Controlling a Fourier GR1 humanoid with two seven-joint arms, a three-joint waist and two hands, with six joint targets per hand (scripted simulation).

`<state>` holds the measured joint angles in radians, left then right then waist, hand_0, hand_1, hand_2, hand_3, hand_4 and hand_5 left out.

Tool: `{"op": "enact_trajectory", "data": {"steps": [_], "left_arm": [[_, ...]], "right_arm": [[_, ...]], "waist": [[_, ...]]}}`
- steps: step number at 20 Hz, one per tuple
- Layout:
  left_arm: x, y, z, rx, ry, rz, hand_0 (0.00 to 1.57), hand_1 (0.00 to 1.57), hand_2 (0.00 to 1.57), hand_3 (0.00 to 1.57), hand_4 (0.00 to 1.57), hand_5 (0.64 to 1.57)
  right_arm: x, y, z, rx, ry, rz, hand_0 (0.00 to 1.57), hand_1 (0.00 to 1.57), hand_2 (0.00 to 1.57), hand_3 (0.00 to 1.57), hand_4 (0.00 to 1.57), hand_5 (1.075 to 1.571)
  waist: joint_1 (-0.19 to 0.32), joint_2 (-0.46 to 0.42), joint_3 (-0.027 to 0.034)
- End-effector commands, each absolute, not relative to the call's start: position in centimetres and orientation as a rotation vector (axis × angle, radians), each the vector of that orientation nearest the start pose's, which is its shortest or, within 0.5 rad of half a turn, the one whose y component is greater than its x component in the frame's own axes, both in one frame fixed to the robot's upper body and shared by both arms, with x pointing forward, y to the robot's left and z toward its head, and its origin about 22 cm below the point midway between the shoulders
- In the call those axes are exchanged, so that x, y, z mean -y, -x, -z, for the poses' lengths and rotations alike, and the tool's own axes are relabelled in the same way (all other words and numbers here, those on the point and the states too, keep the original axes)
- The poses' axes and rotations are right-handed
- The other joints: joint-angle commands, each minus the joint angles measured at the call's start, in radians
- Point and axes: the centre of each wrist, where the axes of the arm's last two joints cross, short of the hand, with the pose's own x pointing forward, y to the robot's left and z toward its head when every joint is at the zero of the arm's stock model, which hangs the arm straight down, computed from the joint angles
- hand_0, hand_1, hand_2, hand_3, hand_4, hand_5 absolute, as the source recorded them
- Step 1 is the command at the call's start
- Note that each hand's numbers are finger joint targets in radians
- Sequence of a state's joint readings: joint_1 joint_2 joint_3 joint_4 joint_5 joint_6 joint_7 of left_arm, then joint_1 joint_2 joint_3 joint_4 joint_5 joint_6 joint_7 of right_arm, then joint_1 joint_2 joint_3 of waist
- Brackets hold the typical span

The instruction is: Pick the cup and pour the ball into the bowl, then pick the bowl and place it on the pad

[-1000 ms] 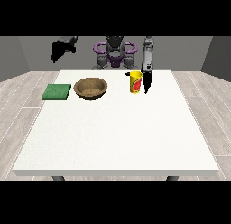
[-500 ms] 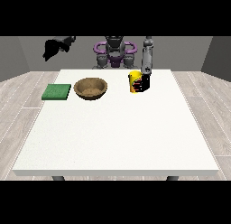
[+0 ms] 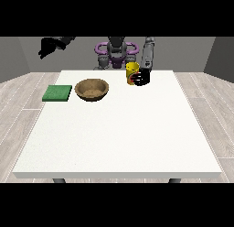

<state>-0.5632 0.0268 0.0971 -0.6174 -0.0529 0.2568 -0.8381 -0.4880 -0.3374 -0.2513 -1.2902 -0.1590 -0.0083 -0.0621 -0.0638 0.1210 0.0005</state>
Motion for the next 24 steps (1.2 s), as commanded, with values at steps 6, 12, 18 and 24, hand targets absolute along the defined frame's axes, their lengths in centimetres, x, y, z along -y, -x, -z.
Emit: {"op": "enact_trajectory", "data": {"steps": [6,12,18,24], "left_arm": [[-18.1,-39.6,0.0,2.014,-0.469,0.350,1.36,1.36,1.57,1.57,1.32,1.212],[-18.3,-41.0,-2.1,2.006,-0.548,0.388,1.36,1.36,1.57,1.57,1.32,1.212],[-16.2,-41.0,-1.3,1.968,-0.879,0.687,1.45,1.45,1.57,1.57,1.49,1.227],[-14.8,-42.0,-2.1,1.867,-1.113,0.872,1.51,1.51,1.57,1.57,1.50,1.302]], "right_arm": [[34.3,-35.6,-11.2,1.854,0.207,0.062,0.00,0.00,0.37,0.68,0.55,1.570],[35.2,-35.6,-12.0,1.920,0.150,0.027,0.00,0.00,0.33,0.66,0.54,1.569],[34.8,-36.5,-12.8,1.916,0.141,-0.004,0.00,0.00,0.36,0.66,0.55,1.569],[34.1,-36.5,-10.3,1.864,0.122,-0.021,0.00,0.00,0.37,0.67,0.54,1.566]], "waist": [[-0.016,0.002,0.0002],[-0.051,0.040,-0.0004],[-0.083,0.050,0.0015],[-0.101,-0.012,0.0019]]}}
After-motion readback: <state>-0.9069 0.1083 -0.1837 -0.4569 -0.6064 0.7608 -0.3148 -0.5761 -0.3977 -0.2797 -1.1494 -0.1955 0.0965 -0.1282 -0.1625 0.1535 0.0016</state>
